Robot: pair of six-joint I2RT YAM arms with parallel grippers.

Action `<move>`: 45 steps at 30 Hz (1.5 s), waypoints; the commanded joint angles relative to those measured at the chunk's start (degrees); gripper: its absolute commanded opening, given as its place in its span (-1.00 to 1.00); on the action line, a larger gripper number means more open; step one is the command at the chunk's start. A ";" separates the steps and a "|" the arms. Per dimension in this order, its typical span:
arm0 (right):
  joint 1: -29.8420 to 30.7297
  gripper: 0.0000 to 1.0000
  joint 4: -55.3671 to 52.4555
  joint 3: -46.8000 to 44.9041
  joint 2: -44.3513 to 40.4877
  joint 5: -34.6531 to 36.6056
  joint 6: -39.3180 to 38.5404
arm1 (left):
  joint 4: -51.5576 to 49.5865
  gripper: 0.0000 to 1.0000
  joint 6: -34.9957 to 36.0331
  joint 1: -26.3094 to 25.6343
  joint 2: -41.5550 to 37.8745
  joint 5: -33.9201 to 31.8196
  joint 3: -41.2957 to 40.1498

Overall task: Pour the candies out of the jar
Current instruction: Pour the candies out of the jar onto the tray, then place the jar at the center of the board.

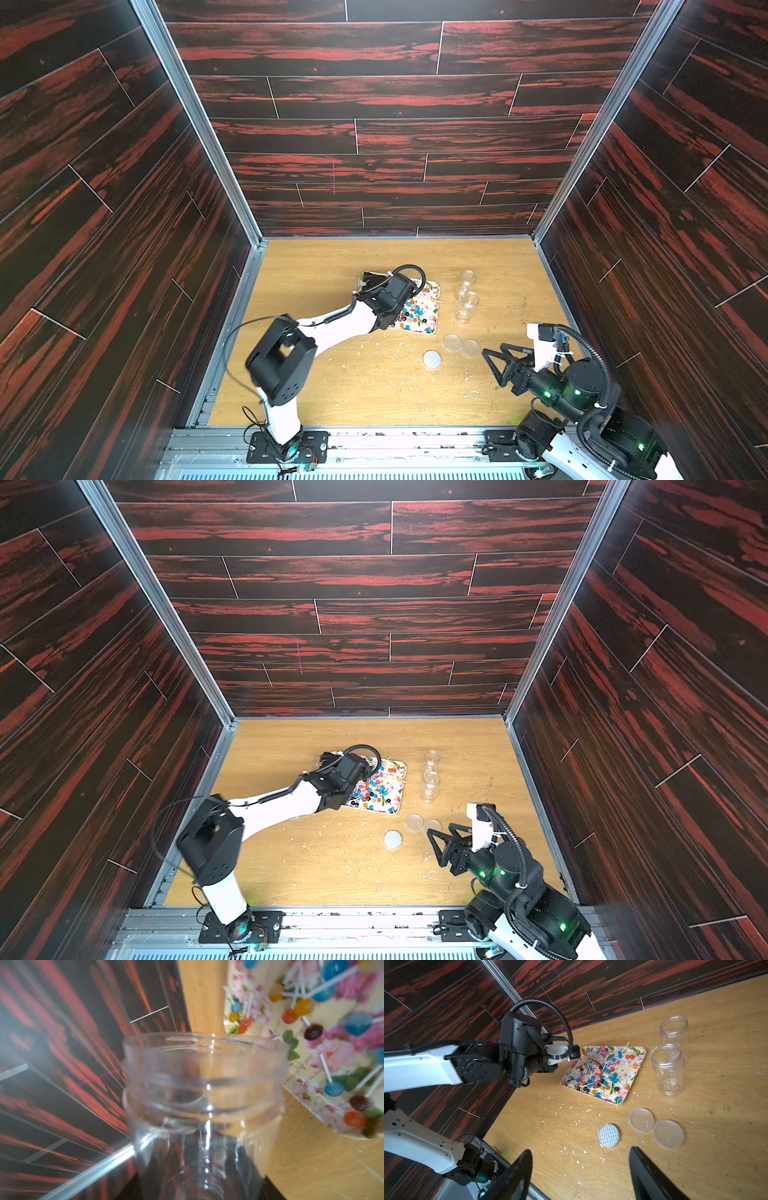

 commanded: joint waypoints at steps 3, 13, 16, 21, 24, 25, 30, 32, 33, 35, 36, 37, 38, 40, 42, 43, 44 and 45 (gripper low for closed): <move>0.16 0.51 2.70 3.31 5.09 -0.13 1.79 | -2.49 -0.05 -14.11 0.54 -10.71 5.96 -0.65; 0.10 0.42 8.33 14.86 24.03 -8.32 0.46 | -1.14 -0.03 -29.59 0.94 -30.20 23.16 -9.65; 0.02 0.39 9.04 20.20 30.80 -10.36 -1.18 | 0.05 -0.03 -31.13 1.02 -35.94 30.24 -12.93; -4.28 0.25 11.41 27.58 40.56 -20.64 -2.27 | -1.41 -0.02 -32.64 1.26 -40.54 38.96 -13.29; -7.43 0.16 14.15 30.31 45.06 -27.99 -1.45 | -2.11 -0.02 -33.81 1.25 -41.78 43.20 -13.53; -8.12 0.15 14.66 31.15 46.56 -29.91 -1.27 | -2.28 -0.02 -34.01 1.23 -42.25 44.41 -13.90; -9.33 -0.02 15.34 37.05 54.61 -40.09 -1.04 | -2.69 -0.02 -34.67 1.26 -43.71 50.52 -15.44; -9.32 -0.08 15.36 38.60 57.44 -42.69 -0.85 | -2.47 -0.02 -35.10 1.27 -43.45 52.26 -15.29; -9.31 -0.12 15.67 39.21 58.62 -43.88 -0.56 | -2.36 -0.01 -35.21 1.27 -43.14 53.41 -15.15; -9.13 -0.18 16.37 39.90 60.49 -45.54 0.02 | -2.06 -0.01 -35.31 1.26 -42.35 54.78 -14.66; -9.04 -0.19 16.41 40.08 61.33 -45.99 0.08 | -2.02 0.00 -35.35 1.26 -41.83 55.11 -14.41; -8.87 -0.20 16.04 40.40 62.01 -45.95 0.08 | -1.93 0.00 -35.32 1.30 -41.45 55.40 -14.26; -8.83 -0.22 15.67 40.69 62.66 -45.92 -0.25 | -1.77 -0.01 -35.35 1.27 -41.08 55.79 -14.04; -8.61 -0.23 15.58 40.92 63.67 -46.16 -0.43 | -1.42 -0.01 -35.23 1.26 -40.58 56.92 -14.04; -8.49 -0.28 15.22 41.24 64.49 -46.14 -0.65 | -0.89 0.00 -35.09 1.26 -40.28 57.73 -14.35; -8.42 -0.30 14.72 41.59 65.03 -46.02 -0.95 | -0.62 0.00 -34.89 1.30 -40.26 57.92 -14.59; -8.27 -0.32 14.04 42.07 65.50 -45.88 -1.33 | -0.36 0.00 -34.80 1.27 -40.26 58.02 -14.87; -8.14 -0.34 13.72 42.28 65.86 -45.75 -1.57 | -0.23 0.00 -34.82 1.28 -40.35 57.86 -15.00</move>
